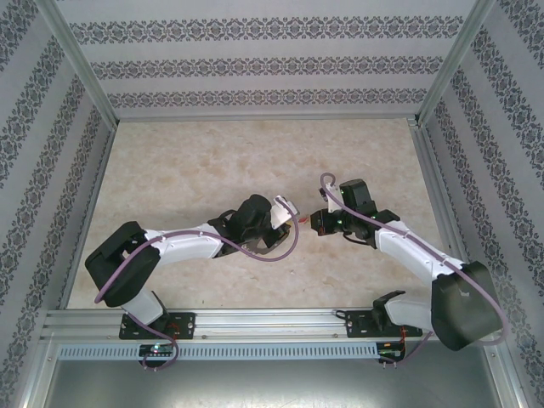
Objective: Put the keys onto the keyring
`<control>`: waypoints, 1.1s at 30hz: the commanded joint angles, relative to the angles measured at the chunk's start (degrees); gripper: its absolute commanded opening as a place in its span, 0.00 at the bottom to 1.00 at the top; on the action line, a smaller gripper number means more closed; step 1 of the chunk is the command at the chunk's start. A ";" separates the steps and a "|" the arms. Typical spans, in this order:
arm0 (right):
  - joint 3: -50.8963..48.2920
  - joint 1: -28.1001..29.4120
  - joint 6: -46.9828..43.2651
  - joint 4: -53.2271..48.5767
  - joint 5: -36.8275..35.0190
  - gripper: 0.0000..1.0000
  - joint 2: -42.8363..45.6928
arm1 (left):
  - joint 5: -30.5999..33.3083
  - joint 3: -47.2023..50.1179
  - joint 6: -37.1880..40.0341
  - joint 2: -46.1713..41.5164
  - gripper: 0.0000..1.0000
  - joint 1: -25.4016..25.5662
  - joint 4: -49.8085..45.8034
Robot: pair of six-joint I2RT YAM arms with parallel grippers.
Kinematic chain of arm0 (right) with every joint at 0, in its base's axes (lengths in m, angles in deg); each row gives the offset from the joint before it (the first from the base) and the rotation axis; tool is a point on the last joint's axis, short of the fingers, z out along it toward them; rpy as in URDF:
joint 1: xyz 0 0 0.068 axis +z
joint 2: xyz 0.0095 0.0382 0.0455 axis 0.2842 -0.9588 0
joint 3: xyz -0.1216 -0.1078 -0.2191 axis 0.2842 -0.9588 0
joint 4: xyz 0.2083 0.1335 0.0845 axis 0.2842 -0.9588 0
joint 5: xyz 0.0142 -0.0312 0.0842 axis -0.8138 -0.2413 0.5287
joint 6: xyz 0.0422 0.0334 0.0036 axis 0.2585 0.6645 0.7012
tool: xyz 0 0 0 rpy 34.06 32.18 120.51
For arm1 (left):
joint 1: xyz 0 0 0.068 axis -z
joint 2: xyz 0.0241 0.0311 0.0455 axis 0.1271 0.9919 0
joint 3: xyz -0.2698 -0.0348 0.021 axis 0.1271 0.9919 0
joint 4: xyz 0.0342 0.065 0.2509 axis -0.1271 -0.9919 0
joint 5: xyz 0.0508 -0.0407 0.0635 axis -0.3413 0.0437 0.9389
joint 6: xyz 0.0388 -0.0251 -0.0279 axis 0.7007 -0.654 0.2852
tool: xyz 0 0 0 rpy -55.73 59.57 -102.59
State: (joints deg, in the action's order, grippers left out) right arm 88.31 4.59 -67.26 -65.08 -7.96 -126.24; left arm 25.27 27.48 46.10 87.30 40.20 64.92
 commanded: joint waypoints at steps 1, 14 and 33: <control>0.10 -0.54 0.43 0.95 5.74 0.00 0.97 | -0.65 0.22 0.08 -1.21 0.00 -0.84 2.47; 1.05 1.60 -2.01 -0.27 12.48 0.00 -0.45 | -0.97 0.02 0.65 -0.77 0.00 -0.84 2.42; 4.97 3.33 -2.76 0.31 10.96 0.00 -5.46 | -1.95 -0.63 1.05 0.08 0.00 -0.84 2.31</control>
State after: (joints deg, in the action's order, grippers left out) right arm 91.39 7.74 -68.83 -65.52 2.84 -130.70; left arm 24.64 27.48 46.14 87.32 39.83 64.94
